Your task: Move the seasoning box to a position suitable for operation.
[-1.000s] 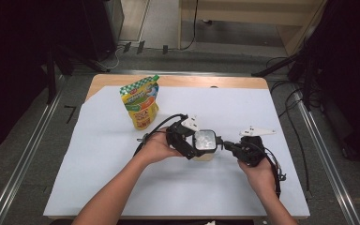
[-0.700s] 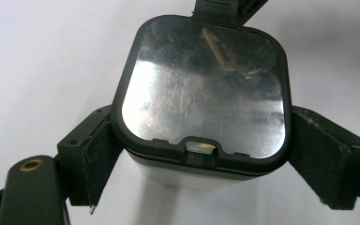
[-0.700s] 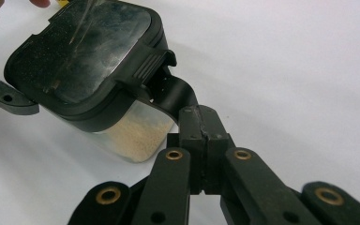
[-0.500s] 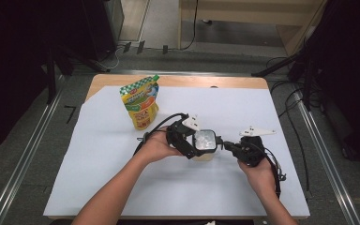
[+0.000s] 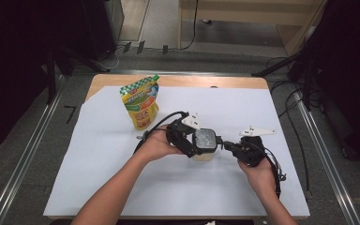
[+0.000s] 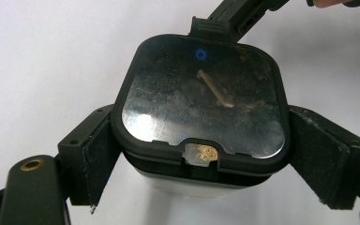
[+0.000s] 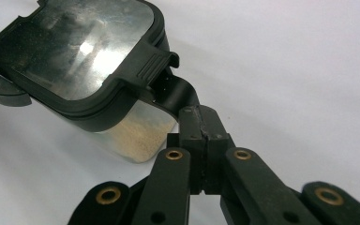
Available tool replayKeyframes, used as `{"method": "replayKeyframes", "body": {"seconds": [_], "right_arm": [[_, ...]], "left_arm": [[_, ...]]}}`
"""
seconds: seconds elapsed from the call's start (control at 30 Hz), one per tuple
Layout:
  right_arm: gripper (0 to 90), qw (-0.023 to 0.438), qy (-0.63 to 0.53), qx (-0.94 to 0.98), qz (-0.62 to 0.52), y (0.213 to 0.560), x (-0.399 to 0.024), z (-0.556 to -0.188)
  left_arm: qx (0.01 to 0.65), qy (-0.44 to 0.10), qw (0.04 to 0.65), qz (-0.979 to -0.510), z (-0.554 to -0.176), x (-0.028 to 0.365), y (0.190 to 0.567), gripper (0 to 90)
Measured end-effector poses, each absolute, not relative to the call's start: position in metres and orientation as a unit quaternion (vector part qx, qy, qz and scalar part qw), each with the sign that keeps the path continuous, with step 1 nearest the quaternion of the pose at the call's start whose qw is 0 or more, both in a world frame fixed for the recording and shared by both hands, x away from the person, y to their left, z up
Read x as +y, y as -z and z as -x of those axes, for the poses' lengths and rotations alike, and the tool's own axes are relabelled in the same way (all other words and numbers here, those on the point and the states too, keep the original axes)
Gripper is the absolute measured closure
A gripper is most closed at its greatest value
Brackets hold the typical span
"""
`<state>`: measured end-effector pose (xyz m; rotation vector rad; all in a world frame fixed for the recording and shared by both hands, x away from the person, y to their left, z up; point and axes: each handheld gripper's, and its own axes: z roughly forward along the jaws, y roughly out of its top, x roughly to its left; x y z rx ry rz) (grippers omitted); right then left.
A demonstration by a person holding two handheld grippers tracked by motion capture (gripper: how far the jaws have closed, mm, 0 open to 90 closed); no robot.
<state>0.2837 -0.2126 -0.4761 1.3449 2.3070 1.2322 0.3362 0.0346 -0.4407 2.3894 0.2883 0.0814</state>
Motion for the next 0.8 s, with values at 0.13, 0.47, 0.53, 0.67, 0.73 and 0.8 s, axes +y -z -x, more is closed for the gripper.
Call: {"method": "replayKeyframes", "body": {"seconds": [0.13,0.47,0.53,0.67,0.73,0.8], "right_arm": [[90.0,0.099,-0.418,0.780,-0.455,0.476,-0.213,-0.284],[90.0,0.100,-0.421,0.780,-0.452,0.475,-0.213,-0.284],[90.0,0.101,-0.421,0.780,-0.452,0.475,-0.213,-0.284],[90.0,0.099,-0.421,0.780,-0.453,0.475,-0.213,-0.284],[90.0,0.099,-0.420,0.780,-0.453,0.475,-0.213,-0.284],[90.0,0.100,-0.422,0.780,-0.452,0.475,-0.213,-0.284]], "left_arm": [[0.111,-0.032,0.362,-0.925,-0.336,0.034,0.437,16.3],[0.113,-0.023,0.376,-0.919,-0.337,0.032,0.427,17.6],[0.109,-0.026,0.371,-0.922,-0.337,0.031,0.425,17.7],[0.109,-0.027,0.363,-0.925,-0.337,0.028,0.422,17.7],[0.111,-0.028,0.361,-0.925,-0.337,0.027,0.420,17.7],[0.111,-0.030,0.356,-0.927,-0.336,0.025,0.417,17.8]]}}
